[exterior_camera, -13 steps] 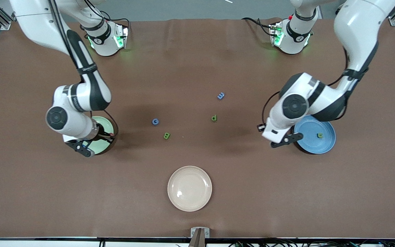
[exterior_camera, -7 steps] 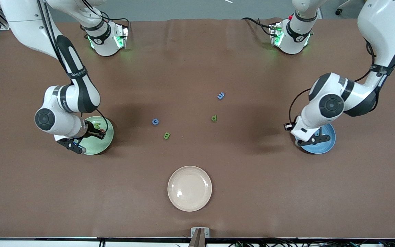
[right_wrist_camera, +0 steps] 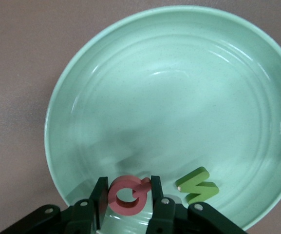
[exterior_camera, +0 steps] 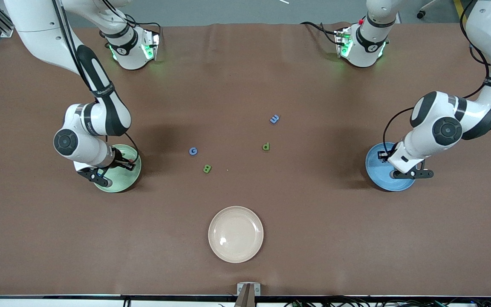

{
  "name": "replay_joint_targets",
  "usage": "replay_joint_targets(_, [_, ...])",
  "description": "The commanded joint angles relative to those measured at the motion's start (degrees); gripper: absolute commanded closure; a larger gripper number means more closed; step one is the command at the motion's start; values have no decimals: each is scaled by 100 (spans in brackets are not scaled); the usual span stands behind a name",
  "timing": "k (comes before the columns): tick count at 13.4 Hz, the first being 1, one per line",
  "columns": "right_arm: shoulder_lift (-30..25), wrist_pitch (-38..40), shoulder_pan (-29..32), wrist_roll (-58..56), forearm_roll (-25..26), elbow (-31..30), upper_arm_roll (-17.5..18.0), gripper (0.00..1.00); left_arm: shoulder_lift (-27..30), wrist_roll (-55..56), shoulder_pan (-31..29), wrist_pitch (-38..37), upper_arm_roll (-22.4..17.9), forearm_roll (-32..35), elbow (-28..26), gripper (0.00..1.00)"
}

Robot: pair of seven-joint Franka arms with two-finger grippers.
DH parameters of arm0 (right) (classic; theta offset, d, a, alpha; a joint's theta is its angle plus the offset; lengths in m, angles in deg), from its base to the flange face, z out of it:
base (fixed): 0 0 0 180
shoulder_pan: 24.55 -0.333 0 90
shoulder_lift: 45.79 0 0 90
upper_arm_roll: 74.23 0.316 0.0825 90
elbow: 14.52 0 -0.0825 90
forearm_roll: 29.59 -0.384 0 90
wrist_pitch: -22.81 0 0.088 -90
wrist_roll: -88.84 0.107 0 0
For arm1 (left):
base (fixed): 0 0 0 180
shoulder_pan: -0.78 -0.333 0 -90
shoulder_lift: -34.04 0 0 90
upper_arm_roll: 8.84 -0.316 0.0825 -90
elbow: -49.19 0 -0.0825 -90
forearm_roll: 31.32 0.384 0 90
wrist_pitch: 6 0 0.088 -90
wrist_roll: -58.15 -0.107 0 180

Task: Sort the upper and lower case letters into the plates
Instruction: 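Open both grippers to drop the x and q onto the plates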

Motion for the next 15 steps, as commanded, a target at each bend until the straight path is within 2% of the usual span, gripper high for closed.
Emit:
replay_joint_targets(1, [-58,-3,0,-26,37,-100,19,74,-124,-237,-108,87,-27,354,-69,87])
replay_joint_targets(3, [-58,338,-9,-35,37,75,19,44,-264,-264,-275,95,-37,601,-69,87])
replay_joint_targets(4, [-58,531,8,-35,46,198,19,14,-326,-334,-293,121,-37,689,-69,87])
replay_joint_targets(5, [-67,637,26,-52,55,278,10,0,-370,-413,-345,165,-54,760,-78,87])
replay_joint_targets(7, [-111,987,26,-123,55,531,10,0,-537,-527,-469,227,-54,891,-78,86])
replay_joint_targets(9, [-111,2048,-18,-18,55,1233,19,0,-695,-545,-574,306,-54,1059,-78,84])
replay_joint_targets(11, [-129,2527,-280,358,55,1631,54,0,-731,-554,-583,341,-54,1103,-87,83])
replay_joint_targets(12, [-129,2502,-682,735,64,1667,46,0,-731,-580,-583,333,-54,1103,-96,80])
replay_joint_targets(13, [-111,2406,-1077,1348,72,1667,28,0,-705,-607,-583,307,-46,1103,-96,57])
replay_joint_targets(14, [-94,2188,-1316,1954,64,1711,45,0,-644,-607,-574,280,-37,1103,-87,21])
replay_joint_targets(15, [-67,1977,-1580,2299,55,1702,54,0,-556,-590,-574,228,7,1103,-78,11])
